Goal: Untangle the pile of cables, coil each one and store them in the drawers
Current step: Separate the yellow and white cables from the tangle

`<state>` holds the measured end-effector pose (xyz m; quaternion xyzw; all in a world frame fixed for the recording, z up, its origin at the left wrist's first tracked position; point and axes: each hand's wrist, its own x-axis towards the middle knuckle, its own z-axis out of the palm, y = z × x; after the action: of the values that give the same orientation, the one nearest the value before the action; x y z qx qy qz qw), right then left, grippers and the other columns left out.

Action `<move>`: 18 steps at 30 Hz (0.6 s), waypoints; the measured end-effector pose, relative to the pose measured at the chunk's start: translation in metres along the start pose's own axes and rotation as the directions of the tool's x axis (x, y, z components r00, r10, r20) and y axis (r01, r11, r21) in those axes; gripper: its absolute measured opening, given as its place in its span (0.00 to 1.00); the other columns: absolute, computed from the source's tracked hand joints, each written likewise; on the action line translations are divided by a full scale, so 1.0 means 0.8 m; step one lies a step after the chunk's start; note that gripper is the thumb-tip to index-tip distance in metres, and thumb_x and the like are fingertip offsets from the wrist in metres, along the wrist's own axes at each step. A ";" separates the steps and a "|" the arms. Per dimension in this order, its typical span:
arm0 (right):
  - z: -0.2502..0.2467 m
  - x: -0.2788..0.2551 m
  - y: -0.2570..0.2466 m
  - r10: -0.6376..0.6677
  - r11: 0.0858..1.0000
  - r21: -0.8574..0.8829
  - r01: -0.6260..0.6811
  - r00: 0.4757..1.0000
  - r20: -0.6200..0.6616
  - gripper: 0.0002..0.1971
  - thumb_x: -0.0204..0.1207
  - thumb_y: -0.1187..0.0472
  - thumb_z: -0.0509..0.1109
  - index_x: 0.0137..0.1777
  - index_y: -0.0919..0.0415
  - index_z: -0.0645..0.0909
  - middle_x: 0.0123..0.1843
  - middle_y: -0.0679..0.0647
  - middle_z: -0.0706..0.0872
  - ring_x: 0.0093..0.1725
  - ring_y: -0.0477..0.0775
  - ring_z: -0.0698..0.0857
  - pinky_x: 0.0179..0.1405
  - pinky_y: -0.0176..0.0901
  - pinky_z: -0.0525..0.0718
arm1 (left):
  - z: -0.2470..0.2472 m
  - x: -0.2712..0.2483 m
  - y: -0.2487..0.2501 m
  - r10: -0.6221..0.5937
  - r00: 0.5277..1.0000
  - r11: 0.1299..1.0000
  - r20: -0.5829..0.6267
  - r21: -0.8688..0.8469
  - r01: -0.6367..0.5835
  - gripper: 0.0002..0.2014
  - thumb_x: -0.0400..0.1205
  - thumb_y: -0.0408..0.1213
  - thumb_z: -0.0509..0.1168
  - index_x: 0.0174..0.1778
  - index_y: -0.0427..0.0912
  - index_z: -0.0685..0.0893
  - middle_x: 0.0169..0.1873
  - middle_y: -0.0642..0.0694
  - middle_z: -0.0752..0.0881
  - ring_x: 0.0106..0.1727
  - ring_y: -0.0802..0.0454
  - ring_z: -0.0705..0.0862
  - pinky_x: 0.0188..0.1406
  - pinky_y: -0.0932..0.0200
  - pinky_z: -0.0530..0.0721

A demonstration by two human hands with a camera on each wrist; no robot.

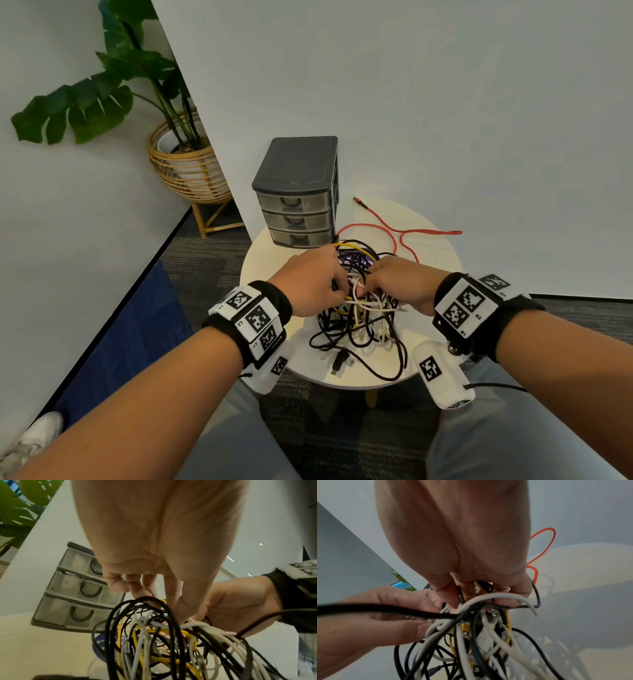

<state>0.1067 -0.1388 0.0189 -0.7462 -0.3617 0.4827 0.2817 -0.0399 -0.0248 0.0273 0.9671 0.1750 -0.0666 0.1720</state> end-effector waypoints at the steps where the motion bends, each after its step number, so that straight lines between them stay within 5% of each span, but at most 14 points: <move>1: 0.001 -0.001 -0.001 -0.007 1.000 -0.010 0.007 1.000 -0.003 0.03 0.76 0.66 0.74 0.41 0.62 0.85 0.43 0.58 0.84 0.43 0.53 0.79 0.43 0.45 0.76 | 0.000 0.001 -0.001 0.004 1.000 0.999 0.024 0.035 -0.004 0.08 0.84 0.44 0.68 0.49 0.51 0.93 0.55 0.48 0.77 0.56 0.46 0.78 0.56 0.43 0.83; 5: 0.008 -0.005 -0.008 -0.063 0.968 -0.242 0.061 0.998 -0.001 0.13 0.81 0.62 0.70 0.33 0.57 0.78 0.34 0.52 0.77 0.34 0.50 0.73 0.37 0.44 0.73 | -0.006 0.004 -0.009 0.017 0.990 0.999 0.141 -0.039 -0.011 0.03 0.84 0.43 0.68 0.45 0.53 0.86 0.58 0.45 0.75 0.58 0.46 0.78 0.60 0.48 0.81; 9: 0.006 -0.002 0.001 -0.153 0.929 -0.336 0.154 0.988 0.030 0.13 0.84 0.61 0.66 0.36 0.58 0.79 0.36 0.55 0.78 0.35 0.52 0.75 0.38 0.47 0.74 | -0.016 -0.003 -0.021 0.036 0.990 0.971 0.139 -0.240 -0.002 0.06 0.88 0.40 0.65 0.50 0.43 0.86 0.51 0.49 0.74 0.49 0.64 0.73 0.49 0.72 0.71; 15: 0.007 0.006 0.020 -0.324 0.851 -0.435 0.295 0.946 0.008 0.10 0.85 0.59 0.66 0.43 0.54 0.85 0.47 0.57 0.83 0.47 0.59 0.81 0.50 0.55 0.82 | -0.013 -0.018 -0.024 -0.150 0.988 0.777 -0.047 -0.624 0.088 0.10 0.91 0.41 0.59 0.46 0.48 0.81 0.50 0.48 0.81 0.52 0.55 0.78 0.53 0.59 0.73; 18: 0.000 0.004 0.014 -0.287 0.888 -0.362 0.282 0.957 0.041 0.08 0.83 0.61 0.69 0.44 0.54 0.88 0.48 0.57 0.85 0.47 0.57 0.82 0.50 0.54 0.83 | -0.010 -0.018 -0.023 -0.096 0.990 0.892 -0.104 -0.449 0.039 0.09 0.91 0.40 0.59 0.49 0.45 0.81 0.47 0.52 0.81 0.49 0.58 0.78 0.50 0.61 0.73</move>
<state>0.1103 -0.1424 0.0084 -0.7278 -0.5481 0.3555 0.2085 -0.0597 -0.0103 0.0314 0.8975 0.2293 0.0292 0.3756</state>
